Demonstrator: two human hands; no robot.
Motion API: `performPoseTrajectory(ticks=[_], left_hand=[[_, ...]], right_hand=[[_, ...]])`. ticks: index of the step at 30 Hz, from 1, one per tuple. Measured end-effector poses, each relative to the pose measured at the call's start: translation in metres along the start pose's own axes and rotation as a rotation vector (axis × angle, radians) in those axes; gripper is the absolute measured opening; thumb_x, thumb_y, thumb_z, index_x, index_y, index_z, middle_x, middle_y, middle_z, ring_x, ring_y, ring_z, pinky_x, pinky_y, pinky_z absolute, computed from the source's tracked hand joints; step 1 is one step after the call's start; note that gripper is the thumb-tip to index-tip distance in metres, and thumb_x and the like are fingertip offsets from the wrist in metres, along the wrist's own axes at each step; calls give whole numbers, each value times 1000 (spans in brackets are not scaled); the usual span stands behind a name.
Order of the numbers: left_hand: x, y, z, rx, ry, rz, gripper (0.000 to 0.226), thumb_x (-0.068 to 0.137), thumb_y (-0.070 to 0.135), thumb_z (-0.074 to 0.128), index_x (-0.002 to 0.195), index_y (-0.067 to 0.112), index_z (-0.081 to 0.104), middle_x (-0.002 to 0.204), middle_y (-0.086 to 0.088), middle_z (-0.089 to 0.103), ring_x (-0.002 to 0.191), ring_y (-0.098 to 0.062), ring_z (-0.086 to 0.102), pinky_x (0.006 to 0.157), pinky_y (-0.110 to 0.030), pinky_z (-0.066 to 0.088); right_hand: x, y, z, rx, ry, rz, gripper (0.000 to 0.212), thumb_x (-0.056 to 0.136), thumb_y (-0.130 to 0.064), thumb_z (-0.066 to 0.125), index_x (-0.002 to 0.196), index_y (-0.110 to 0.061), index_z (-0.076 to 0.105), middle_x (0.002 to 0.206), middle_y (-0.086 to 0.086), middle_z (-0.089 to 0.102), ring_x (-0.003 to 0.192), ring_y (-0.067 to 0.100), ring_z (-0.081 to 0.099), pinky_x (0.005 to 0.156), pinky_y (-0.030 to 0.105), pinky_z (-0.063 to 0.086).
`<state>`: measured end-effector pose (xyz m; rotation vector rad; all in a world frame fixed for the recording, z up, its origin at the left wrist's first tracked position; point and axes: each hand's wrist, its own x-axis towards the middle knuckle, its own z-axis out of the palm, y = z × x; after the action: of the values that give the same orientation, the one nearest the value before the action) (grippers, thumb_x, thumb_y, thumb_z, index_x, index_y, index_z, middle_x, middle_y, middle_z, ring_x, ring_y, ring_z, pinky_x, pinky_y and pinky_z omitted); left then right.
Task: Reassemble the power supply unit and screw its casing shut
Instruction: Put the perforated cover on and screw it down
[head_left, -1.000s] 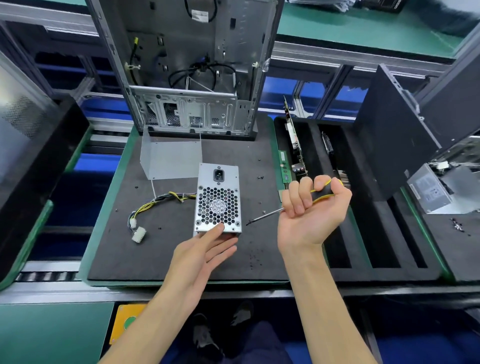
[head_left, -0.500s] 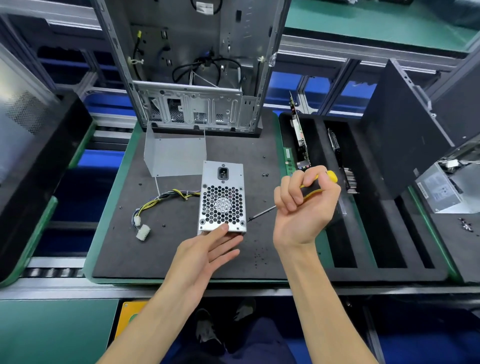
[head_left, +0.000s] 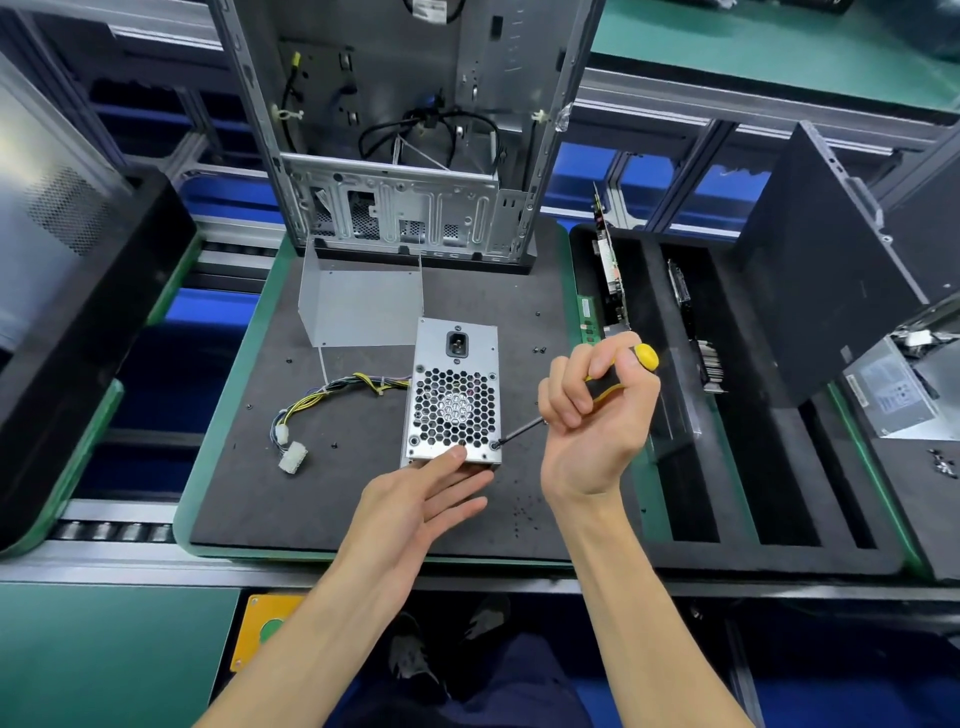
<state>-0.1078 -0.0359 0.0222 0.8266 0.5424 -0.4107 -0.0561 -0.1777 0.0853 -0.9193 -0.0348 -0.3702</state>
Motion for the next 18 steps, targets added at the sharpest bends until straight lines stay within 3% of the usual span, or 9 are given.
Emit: performPoseTrajectory(ticks=[7,9,13,18], left_hand=[[0,0,1,-6,-3,1,44,78,18,85,112,-7,72,115,-24,72,107,-38,72,78,-38,62],[1,0,-1,-9,-6,0,41,79,17,84,111,-6,73,115,-24,72,108,-38,71,78,-38,62],[2,-1,-1,-4,-4,4,44,80,17,84,114,-8,70,113,-24,73,107,-37,72,78,-39,62],[2,0,1,-4,-6,1,48,78,18,84,115,-8,68,111,-24,74,106,-36,72,77,-38,63]], right_hand=[[-3,2,4,-110,-94,-21,24,92,-26,45,72,-16,35,55,-3,26,46,13,18,46,26,15],[-4,2,6,-164,-146,-11,27,96,-35,42,78,-15,44,57,-4,28,47,15,18,47,27,16],[-7,1,14,-297,-252,22,43,105,-45,31,109,-17,63,62,-4,35,50,18,24,49,27,22],[-11,-5,27,-391,-315,-2,17,102,-29,50,100,-13,57,69,2,56,57,19,50,56,25,44]])
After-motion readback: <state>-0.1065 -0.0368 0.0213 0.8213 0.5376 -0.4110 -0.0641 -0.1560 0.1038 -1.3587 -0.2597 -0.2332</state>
